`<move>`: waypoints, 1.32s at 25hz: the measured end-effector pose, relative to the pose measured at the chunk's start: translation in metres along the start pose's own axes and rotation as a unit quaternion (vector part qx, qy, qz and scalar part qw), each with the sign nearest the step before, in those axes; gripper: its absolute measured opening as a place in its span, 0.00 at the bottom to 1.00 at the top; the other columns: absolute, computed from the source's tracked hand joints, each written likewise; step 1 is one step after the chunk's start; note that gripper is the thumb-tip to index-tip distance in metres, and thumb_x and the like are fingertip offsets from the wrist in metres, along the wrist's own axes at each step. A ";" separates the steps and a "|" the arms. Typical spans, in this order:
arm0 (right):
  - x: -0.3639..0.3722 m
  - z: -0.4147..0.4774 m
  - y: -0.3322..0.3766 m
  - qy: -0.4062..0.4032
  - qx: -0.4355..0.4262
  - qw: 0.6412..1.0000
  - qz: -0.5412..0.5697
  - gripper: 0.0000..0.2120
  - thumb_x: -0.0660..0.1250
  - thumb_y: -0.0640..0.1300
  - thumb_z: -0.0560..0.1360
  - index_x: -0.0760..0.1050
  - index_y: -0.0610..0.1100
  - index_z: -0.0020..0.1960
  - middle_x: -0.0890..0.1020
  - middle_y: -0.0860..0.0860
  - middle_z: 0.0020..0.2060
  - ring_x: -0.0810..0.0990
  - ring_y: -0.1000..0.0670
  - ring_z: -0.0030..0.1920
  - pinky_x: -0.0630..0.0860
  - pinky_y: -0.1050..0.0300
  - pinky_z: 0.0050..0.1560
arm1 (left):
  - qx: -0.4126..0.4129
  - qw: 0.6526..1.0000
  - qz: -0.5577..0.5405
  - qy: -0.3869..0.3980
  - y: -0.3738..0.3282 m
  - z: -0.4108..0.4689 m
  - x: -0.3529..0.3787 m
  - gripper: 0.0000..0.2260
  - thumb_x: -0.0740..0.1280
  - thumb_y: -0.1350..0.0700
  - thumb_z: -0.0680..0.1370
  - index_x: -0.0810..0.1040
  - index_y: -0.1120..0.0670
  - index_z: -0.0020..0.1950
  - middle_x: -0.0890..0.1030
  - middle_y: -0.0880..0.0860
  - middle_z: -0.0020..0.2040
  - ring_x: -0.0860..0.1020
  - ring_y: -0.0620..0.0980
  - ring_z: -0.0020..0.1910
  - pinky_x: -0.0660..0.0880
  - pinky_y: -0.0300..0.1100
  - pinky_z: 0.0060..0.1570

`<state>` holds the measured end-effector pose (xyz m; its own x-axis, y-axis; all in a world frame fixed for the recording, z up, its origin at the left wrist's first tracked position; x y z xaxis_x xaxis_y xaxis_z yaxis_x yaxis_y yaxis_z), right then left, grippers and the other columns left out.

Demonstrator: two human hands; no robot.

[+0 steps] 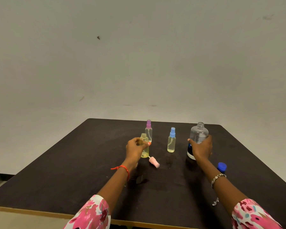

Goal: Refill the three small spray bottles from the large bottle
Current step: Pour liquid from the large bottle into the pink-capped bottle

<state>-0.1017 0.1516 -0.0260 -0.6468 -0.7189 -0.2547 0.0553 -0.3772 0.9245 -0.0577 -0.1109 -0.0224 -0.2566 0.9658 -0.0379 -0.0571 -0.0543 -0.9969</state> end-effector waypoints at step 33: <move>0.003 -0.025 0.175 0.092 -0.461 0.878 -0.096 0.31 0.73 0.42 0.56 0.74 0.44 0.60 0.81 0.44 0.51 0.78 0.42 0.51 0.72 0.39 0.56 | 0.101 0.994 -0.031 0.013 -0.095 -0.003 -0.002 0.19 0.76 0.57 0.66 0.79 0.57 0.56 0.80 0.53 0.53 0.78 0.54 0.55 0.76 0.56 0.58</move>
<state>-0.0747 0.0688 0.1283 -0.5821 -0.6412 -0.5000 0.6056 -0.7523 0.2597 -0.0490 -0.1074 0.0718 -0.2219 0.9749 0.0186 -0.2655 -0.0421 -0.9632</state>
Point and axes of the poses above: each hand's wrist, its own z-axis towards the middle knuckle, its own x-axis out of the palm, y = z × x, the point moved 4 cm from there along z, towards the middle knuckle
